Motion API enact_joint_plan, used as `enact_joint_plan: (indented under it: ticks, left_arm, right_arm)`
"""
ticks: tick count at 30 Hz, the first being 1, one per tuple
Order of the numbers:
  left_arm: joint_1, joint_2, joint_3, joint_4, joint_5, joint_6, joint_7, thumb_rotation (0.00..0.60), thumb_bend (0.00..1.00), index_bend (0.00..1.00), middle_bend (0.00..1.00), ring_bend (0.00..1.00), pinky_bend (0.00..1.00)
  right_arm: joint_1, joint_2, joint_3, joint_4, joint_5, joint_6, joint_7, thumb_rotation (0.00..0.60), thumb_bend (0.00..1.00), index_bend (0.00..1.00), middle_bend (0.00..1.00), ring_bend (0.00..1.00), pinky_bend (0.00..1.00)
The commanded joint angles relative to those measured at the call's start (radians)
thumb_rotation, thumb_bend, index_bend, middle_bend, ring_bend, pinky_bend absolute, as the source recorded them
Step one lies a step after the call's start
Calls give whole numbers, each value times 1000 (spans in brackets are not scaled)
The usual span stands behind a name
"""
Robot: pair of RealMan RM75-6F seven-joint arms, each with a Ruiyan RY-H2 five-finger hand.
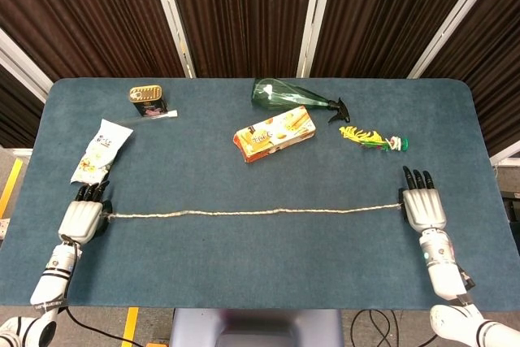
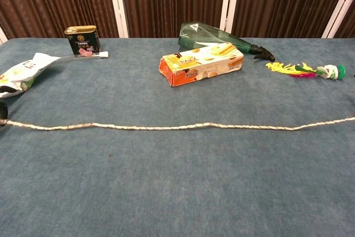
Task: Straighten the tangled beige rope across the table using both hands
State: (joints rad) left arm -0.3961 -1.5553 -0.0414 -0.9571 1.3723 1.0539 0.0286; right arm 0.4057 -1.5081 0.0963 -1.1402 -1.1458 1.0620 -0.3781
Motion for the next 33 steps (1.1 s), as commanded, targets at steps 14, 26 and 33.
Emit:
enact_joint_plan:
  ticks: [14, 26, 33]
  left_arm:
    - [13, 63, -4, -78, 13, 28, -68, 600, 436, 0, 0, 0, 17]
    - [138, 302, 19, -439, 83, 272, -78, 600, 420, 0, 0, 0, 21]
    - [245, 388, 86, -620, 184, 445, 81, 600, 418, 0, 0, 0, 22]
  right_arm:
    - [-11, 55, 2, -77, 47, -28, -56, 600, 447, 30, 0, 0, 0]
    - [-212, 270, -49, -430, -236, 411, 97, 600, 363, 0, 0, 0, 0]
    - [-362, 317, -144, -441, -376, 604, 216, 600, 333, 0, 0, 0, 0]
